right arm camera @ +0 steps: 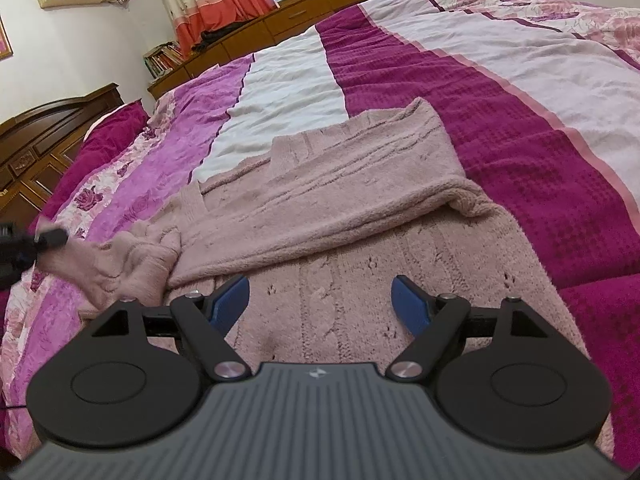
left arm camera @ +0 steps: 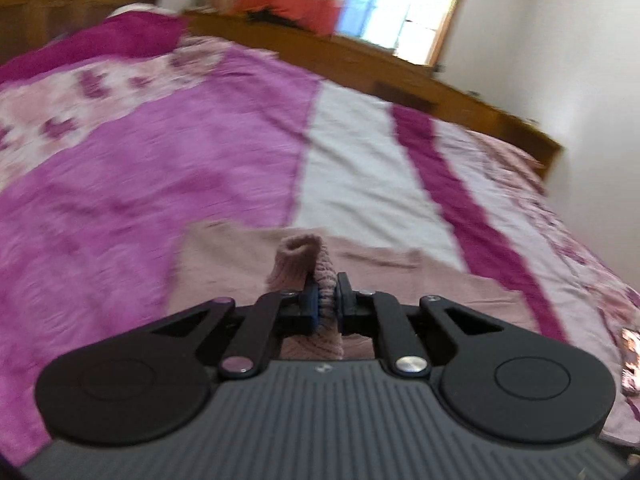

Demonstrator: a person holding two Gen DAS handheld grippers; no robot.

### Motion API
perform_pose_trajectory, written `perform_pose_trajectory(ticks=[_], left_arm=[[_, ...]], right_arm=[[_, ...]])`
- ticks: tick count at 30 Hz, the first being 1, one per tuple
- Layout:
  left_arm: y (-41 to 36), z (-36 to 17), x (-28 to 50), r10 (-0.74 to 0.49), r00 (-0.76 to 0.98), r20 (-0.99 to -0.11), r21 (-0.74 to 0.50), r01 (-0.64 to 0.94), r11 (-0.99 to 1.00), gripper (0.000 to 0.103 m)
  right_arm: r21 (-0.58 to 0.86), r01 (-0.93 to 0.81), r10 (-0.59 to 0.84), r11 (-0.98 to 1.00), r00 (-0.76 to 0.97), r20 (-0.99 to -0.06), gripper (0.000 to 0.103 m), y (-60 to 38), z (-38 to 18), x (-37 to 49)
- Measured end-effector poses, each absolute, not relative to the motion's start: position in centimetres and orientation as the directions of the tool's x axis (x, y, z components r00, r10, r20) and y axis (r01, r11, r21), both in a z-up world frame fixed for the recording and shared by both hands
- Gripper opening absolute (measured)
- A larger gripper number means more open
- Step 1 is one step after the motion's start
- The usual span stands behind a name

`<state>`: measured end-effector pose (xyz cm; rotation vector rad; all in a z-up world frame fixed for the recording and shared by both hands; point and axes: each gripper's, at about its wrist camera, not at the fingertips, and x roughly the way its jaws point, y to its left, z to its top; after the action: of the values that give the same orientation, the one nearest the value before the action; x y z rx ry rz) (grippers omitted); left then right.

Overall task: Fold small clothes
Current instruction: 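Straighten the sleeve along the front with the left gripper, then open it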

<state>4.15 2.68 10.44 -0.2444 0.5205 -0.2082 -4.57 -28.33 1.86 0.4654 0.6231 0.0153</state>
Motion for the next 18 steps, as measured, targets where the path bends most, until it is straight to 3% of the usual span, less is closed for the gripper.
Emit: perform_pose_trajectory(ticks=[6, 13, 18], left_arm=[[-3.6, 10.7, 5.3, -0.363, 0.815, -0.451, -0.266, 0.265, 0.927, 0.01], [-8.3, 8.4, 6.3, -0.454, 0.708, -0.541, -0.26, 0.372, 0.891, 0.014], [-8.2, 8.2, 5.2, -0.43, 0.701, -0.569, -0.218, 0.376, 0.901, 0.055]], right_arm=[[0.43, 0.121, 0.15, 0.895, 0.826, -0.544, 0.083, -28.6, 2.5, -4.8], [0.466, 0.155, 0.144, 0.871, 0.827, -0.544, 0.083, -29.9, 2.6, -4.8], [0.479, 0.153, 0.149, 0.864, 0.832, -0.534, 0.084, -30.5, 3.3, -4.3]])
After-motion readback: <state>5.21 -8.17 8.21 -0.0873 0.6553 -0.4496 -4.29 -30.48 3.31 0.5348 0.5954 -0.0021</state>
